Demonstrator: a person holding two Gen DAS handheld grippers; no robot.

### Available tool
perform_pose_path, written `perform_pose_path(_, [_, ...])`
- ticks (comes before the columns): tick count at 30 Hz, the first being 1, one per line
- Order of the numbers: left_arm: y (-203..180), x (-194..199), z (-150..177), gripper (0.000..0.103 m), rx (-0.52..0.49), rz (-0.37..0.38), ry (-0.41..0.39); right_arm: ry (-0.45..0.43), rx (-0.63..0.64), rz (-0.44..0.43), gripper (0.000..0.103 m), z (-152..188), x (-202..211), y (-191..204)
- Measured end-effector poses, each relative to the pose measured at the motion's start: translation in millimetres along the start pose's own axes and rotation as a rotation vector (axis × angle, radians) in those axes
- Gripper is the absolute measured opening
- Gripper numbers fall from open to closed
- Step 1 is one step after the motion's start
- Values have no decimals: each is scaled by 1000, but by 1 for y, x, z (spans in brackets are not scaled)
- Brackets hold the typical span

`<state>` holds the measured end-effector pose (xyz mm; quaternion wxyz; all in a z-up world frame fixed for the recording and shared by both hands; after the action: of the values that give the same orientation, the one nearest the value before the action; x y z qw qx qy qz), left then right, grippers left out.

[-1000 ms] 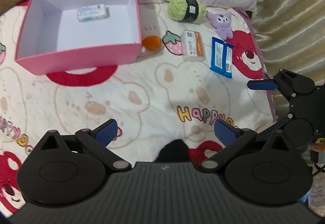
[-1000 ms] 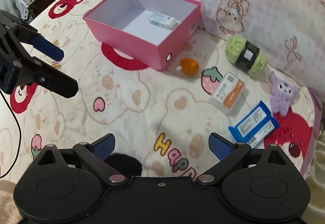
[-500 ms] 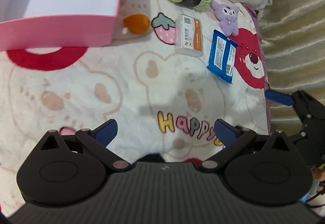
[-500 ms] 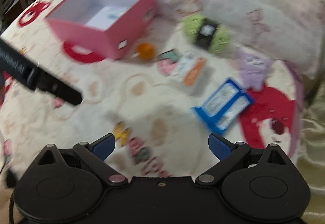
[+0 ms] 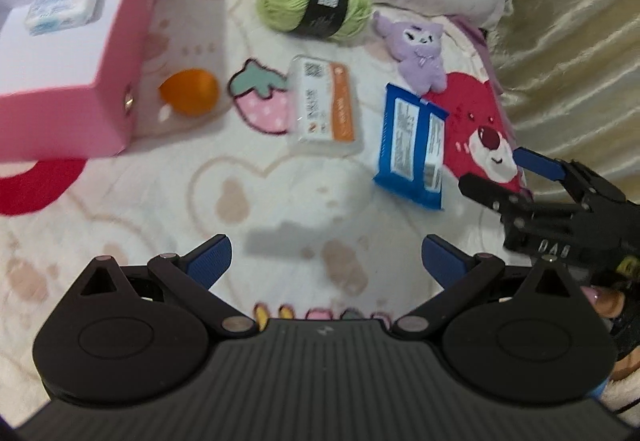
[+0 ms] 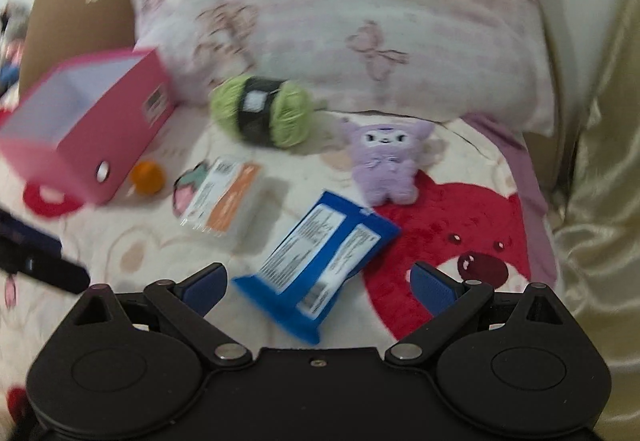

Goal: Organize objects
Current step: 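Lower the left gripper onto the blue snack packet and close on it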

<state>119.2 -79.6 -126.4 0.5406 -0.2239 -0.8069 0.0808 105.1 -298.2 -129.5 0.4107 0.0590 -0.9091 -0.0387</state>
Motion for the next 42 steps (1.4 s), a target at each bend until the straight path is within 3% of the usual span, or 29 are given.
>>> perform_pose_path(5, [-12, -21, -3, 100, 3, 18, -45, 5, -177, -97, 100, -3, -9, -23])
perform_pose_path(12, [-29, -59, -7, 82, 16, 40, -63, 172, -537, -204, 100, -10, -52, -52])
perform_pose_path(15, [-35, -70, -8, 67, -1, 67, -107, 200, -551, -196, 97, -6, -67, -52])
perform_pose_path(22, [-32, -89, -10, 54, -51, 40, -196, 137, -584, -231, 89, 16, -70, -53])
perform_pose_path(25, [-31, -96, -10, 47, -42, 66, -208, 160, -549, -253, 78, 14, -71, -47])
perform_pose_path(27, [-31, -100, -9, 31, -35, 99, -212, 201, -552, -237, 77, 21, -77, -46])
perform_pose_path(30, [-34, -106, -8, 23, -42, 107, -212, 189, -627, -234, 77, 31, -81, -51])
perform_pose_path(34, [-41, -106, -6, 21, -82, 108, -233, 114, -790, -280, 79, 44, -79, -64])
perform_pose_path(36, [-42, -107, -5, 20, -97, 104, -236, 119, -760, -298, 81, 43, -78, -63])
perform_pose_path(39, [-44, -107, -5, 20, -95, 106, -239, 139, -712, -338, 97, 41, -76, -53])
perform_pose_path(41, [-45, -107, -5, 20, -91, 111, -233, 141, -660, -309, 97, 39, -74, -46])
perform_pose_path(42, [-46, -107, -4, 20, -96, 112, -230, 136, -657, -281, 92, 38, -73, -46])
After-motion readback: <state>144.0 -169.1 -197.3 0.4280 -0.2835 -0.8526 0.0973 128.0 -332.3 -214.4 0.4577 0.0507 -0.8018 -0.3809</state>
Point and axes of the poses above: each gripper's, at about its wrist camera, not at the fingertips, and x roughly against the way its jaws point, y to its left, z to its underside, the point moved 5 cm from there along -x, roughly the way its jaws point, and after that the axes turned 6 degrees about -x, right-handed, at the moved point
